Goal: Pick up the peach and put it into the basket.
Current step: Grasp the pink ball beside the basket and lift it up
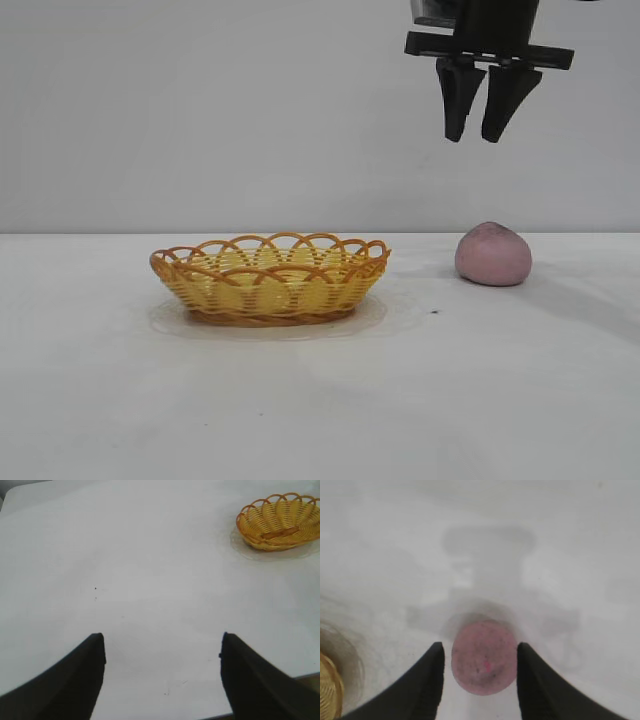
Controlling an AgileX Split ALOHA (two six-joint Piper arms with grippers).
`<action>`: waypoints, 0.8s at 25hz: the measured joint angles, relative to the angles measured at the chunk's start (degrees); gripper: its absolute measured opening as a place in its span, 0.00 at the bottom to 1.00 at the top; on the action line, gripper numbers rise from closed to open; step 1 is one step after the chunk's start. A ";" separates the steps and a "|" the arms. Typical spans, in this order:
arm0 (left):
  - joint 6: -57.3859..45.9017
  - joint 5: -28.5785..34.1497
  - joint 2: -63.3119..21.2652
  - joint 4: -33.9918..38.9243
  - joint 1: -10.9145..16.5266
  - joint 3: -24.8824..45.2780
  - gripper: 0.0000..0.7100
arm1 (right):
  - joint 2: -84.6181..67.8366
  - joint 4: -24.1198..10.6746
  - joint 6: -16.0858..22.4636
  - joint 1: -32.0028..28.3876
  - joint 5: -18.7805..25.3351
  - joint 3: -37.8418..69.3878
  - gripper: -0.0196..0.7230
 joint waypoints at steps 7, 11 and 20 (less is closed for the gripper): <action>0.00 0.00 0.00 -0.15 2.70 0.00 0.68 | 2.37 -0.20 -1.60 0.00 -4.11 8.81 0.16; 0.00 0.00 0.00 -0.15 7.20 0.00 0.68 | -0.69 0.19 -2.75 1.12 -8.14 9.04 0.03; 0.00 0.00 0.00 -0.15 9.80 0.00 0.68 | -13.51 3.81 -3.96 14.76 -6.87 9.04 0.03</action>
